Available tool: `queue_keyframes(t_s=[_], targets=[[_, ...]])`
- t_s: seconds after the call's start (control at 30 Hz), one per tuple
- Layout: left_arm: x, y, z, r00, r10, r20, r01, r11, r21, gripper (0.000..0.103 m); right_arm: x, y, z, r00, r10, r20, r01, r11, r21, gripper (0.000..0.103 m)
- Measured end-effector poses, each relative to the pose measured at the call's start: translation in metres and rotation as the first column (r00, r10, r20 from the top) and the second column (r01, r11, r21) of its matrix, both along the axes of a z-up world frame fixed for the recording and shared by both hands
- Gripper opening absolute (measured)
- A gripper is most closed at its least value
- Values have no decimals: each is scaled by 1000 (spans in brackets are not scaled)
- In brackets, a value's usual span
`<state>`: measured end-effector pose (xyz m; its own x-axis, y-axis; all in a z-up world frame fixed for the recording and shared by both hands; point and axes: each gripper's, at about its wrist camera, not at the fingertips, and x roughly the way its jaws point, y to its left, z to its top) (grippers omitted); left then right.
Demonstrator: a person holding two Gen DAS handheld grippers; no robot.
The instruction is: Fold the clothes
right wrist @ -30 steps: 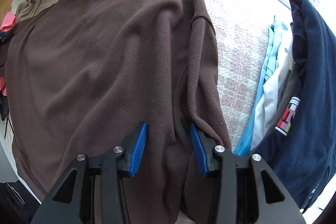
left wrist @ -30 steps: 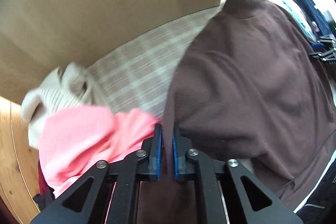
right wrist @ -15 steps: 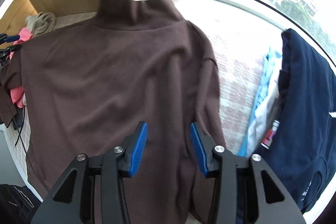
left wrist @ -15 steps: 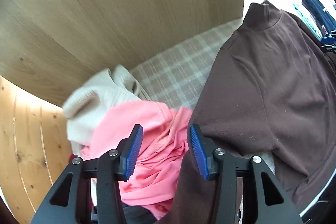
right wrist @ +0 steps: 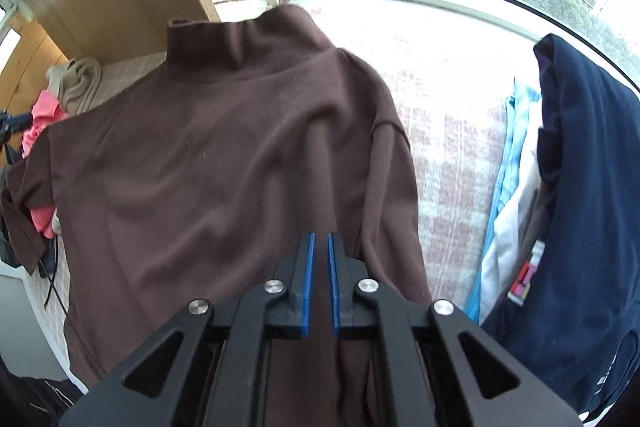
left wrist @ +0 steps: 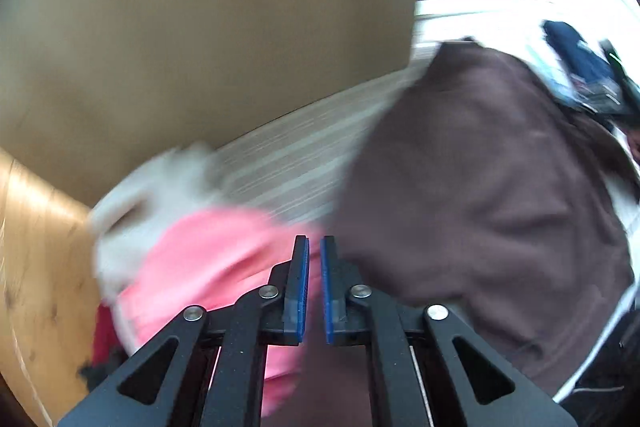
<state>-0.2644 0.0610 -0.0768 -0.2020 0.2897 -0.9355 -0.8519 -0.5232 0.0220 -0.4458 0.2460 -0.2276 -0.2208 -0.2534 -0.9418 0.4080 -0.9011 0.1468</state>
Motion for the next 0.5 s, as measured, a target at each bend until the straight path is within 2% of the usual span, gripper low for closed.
queue_keyframes(t_s=[0.1,0.2,0.33,0.37,0.4,0.5], targets=[[20,45,-25,994,-78,72,77,997,10,7,1,-9,-2,1000,-7,-14,7,999,34,7],[30,77,-54,987,-113,113,116,993,-21,7,-1,4,-16,996,-21,87,23,1000,-20,7],[25,86,-89,991,-84,106,97,988,-118,5,-21,10,-16,996,-92,8,89,982,167,2],[20,85,-93,990,-64,128,78,991,-113,6,-26,12,-15,994,-108,-17,109,970,216,3],[15,82,-92,987,-44,153,59,994,-94,6,-29,11,-10,991,-102,-90,124,951,284,3],[13,79,-88,989,-41,144,54,994,-90,2,-36,12,5,989,-121,-83,135,973,188,3]])
